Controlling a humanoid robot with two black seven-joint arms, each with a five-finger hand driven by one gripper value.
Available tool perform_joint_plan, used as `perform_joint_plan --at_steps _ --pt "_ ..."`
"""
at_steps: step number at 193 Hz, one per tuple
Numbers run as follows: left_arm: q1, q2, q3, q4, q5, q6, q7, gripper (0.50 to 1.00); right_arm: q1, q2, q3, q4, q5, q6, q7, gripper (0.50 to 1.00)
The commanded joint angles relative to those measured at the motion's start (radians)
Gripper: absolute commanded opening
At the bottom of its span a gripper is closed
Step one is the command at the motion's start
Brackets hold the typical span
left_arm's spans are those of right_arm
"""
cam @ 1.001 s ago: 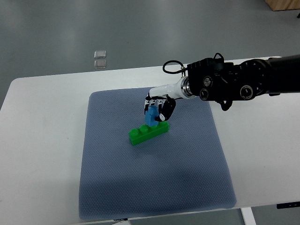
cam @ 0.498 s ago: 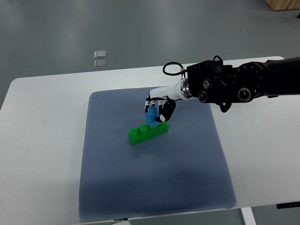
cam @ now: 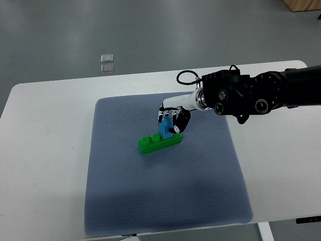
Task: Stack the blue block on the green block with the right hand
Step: 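Lower the blue block onto the green block's studs and press down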
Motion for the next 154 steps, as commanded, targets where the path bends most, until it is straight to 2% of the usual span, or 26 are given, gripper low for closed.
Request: perform_joint_plan --at_steps 1,73,154 --pt "0.0 0.0 0.0 0.0 0.0 0.0 0.0 1.0 -0.006 0.002 0.0 0.0 -0.001 -0.009 0.001 0.554" --pt "0.0 0.0 0.0 0.0 0.0 0.0 0.0 1.0 -0.009 0.013 0.001 -0.005 -0.001 -0.05 0.003 0.556" --pt "0.0 0.0 0.0 0.0 0.0 0.0 0.0 1.0 -0.007 0.011 0.001 -0.005 -0.001 -0.049 0.003 0.558"
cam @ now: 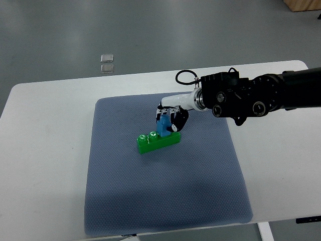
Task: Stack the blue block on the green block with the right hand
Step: 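Lower the blue block onto the green block's studs and press down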
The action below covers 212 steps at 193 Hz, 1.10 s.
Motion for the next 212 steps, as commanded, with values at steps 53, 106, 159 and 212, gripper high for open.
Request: perform_joint_plan --at_steps 53,106,159,212 --pt "0.0 0.0 0.0 0.0 0.0 0.0 0.0 1.0 0.0 0.0 -0.002 0.001 0.002 -0.029 0.001 0.554" --pt "0.0 0.0 0.0 0.0 0.0 0.0 0.0 1.0 -0.001 -0.003 -0.003 0.011 0.002 -0.048 0.001 0.554" --pt "0.0 0.0 0.0 0.0 0.0 0.0 0.0 1.0 -0.02 -0.007 -0.003 0.017 0.002 -0.068 0.006 0.554" --pt "0.0 0.0 0.002 0.0 0.0 0.0 0.0 1.0 -0.038 -0.007 -0.003 0.018 0.0 -0.089 0.008 0.554"
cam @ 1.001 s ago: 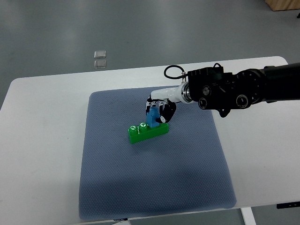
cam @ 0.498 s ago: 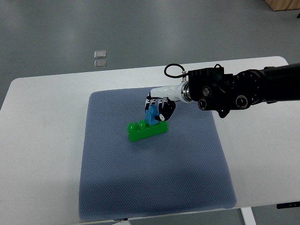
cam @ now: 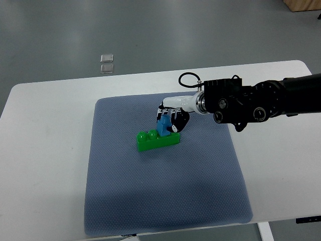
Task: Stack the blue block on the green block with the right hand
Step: 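Lower the blue block onto the green block's studs and press down, then open the right hand fingers to release the blue block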
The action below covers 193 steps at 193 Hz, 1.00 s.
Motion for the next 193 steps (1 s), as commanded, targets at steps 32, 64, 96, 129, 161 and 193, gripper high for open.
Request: perform_joint_plan --at_steps 32,64,96,129,161,193 --pt "0.0 0.0 0.0 0.0 0.0 0.0 0.0 1.0 -0.007 0.0 0.0 0.0 -0.003 -0.004 0.002 0.552" --pt "0.0 0.0 0.0 0.0 0.0 0.0 0.0 1.0 -0.007 -0.001 0.0 0.0 -0.012 -0.01 0.0 0.549" --pt "0.0 0.0 0.0 0.0 0.0 0.0 0.0 1.0 -0.007 -0.001 0.001 0.003 -0.015 -0.009 -0.002 0.543" --pt "0.0 0.0 0.0 0.0 0.0 0.0 0.0 1.0 0.002 -0.003 0.003 0.011 -0.017 -0.007 -0.005 0.533" --pt "0.0 0.0 0.0 0.0 0.0 0.0 0.0 1.0 0.007 -0.014 0.003 0.025 -0.015 0.0 -0.009 0.539" --pt "0.0 0.0 0.0 0.0 0.0 0.0 0.0 1.0 0.02 -0.021 0.001 0.038 -0.014 0.016 -0.011 0.56"
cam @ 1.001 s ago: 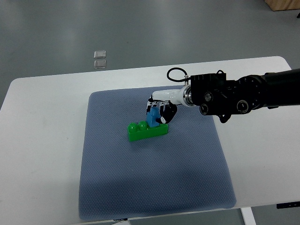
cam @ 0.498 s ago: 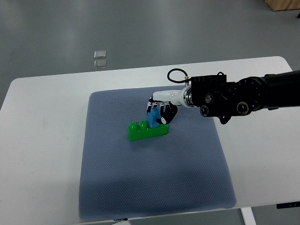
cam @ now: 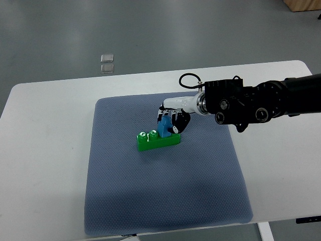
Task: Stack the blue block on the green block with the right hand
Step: 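Open the right hand fingers to release the blue block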
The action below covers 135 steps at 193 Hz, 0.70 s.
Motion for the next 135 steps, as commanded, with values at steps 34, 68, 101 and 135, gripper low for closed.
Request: perform_joint_plan --at_steps 34,68,101,135 --pt "0.0 0.0 0.0 0.0 0.0 0.0 0.0 1.0 0.013 -0.016 0.0 0.012 0.006 0.027 -0.001 0.598" --pt "0.0 0.0 0.0 0.0 0.0 0.0 0.0 1.0 0.021 -0.015 0.003 0.012 0.009 0.047 -0.001 0.756" --pt "0.0 0.0 0.0 0.0 0.0 0.0 0.0 1.0 0.02 -0.013 0.007 0.012 0.011 0.055 0.001 0.864" --pt "0.0 0.0 0.0 0.0 0.0 0.0 0.0 1.0 0.02 -0.012 0.01 0.012 0.012 0.055 0.002 0.87"
